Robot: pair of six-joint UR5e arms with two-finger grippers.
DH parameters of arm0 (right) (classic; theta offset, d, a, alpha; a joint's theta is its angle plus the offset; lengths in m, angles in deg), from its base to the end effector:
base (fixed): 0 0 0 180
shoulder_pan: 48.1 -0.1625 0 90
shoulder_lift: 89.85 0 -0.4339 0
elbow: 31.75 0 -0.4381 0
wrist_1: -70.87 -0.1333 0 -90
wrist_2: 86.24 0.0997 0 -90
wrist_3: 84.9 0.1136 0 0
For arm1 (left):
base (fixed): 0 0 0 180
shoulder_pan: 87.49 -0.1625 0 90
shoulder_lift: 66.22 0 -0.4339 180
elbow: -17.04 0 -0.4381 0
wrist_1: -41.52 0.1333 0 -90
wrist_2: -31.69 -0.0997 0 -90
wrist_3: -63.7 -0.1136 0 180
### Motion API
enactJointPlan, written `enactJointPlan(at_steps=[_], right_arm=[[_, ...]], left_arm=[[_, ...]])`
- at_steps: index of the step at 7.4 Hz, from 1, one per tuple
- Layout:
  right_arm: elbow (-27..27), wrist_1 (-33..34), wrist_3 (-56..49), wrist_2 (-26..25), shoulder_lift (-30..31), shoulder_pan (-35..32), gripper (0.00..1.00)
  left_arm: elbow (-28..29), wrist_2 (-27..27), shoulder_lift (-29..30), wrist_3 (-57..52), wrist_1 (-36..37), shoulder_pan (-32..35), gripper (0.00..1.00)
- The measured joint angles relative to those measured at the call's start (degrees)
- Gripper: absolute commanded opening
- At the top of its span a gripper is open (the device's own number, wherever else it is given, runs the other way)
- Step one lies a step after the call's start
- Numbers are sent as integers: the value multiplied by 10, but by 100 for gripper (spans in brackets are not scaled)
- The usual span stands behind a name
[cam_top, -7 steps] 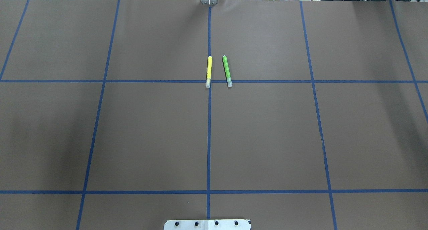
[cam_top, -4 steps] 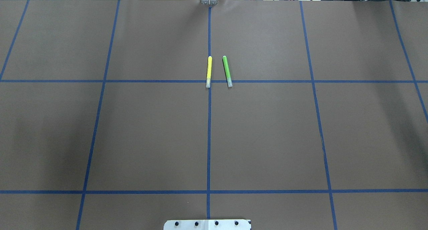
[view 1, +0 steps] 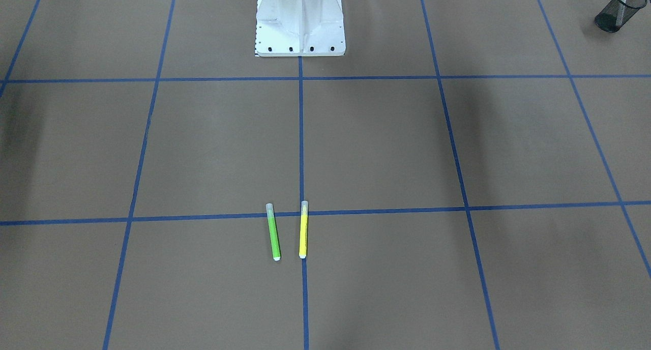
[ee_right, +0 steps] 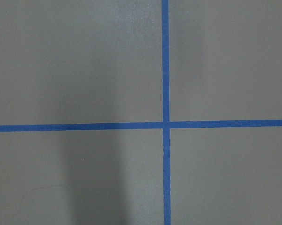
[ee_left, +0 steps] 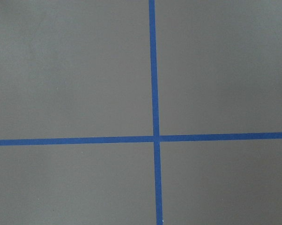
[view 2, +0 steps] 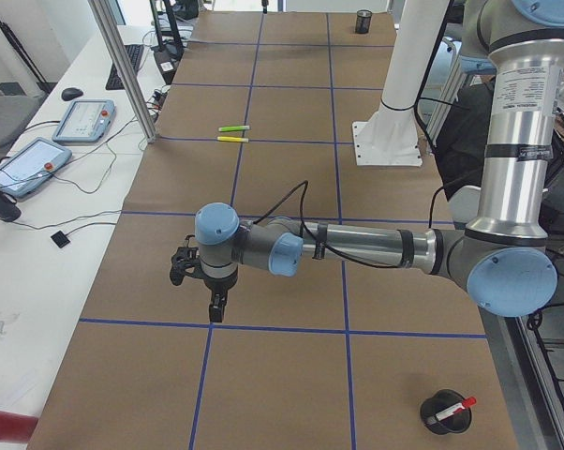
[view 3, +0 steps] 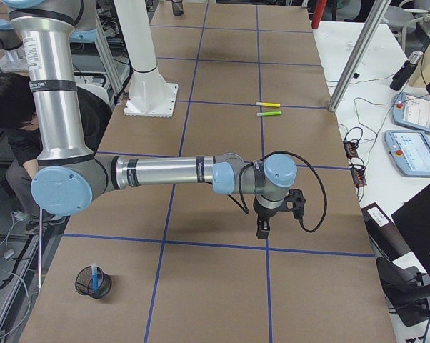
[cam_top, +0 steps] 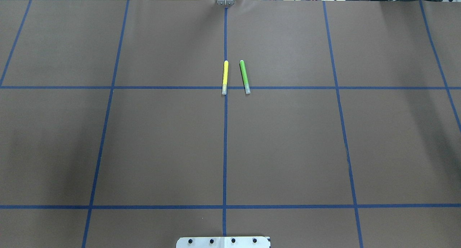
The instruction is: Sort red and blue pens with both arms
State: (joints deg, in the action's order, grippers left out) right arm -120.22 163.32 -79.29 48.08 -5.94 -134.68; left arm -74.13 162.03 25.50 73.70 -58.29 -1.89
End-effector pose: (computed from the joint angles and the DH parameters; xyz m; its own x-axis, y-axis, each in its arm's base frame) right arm 0.0189 -0.5875 0.6367 0.7151 0.0295 0.6984 -0.0103 0.9994 -0.0316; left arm -0.0161 -0.5698 0.6367 0.7507 0.0284 -0.6601 0.0564 0.9927 0.1069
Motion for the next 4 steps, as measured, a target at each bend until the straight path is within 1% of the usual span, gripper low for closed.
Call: enactJointPlan(at_steps=[4], right_arm=[[-1,0,-2,2,14,-2,100]], left_arm=[[0,5,-11,0,0,0,100]])
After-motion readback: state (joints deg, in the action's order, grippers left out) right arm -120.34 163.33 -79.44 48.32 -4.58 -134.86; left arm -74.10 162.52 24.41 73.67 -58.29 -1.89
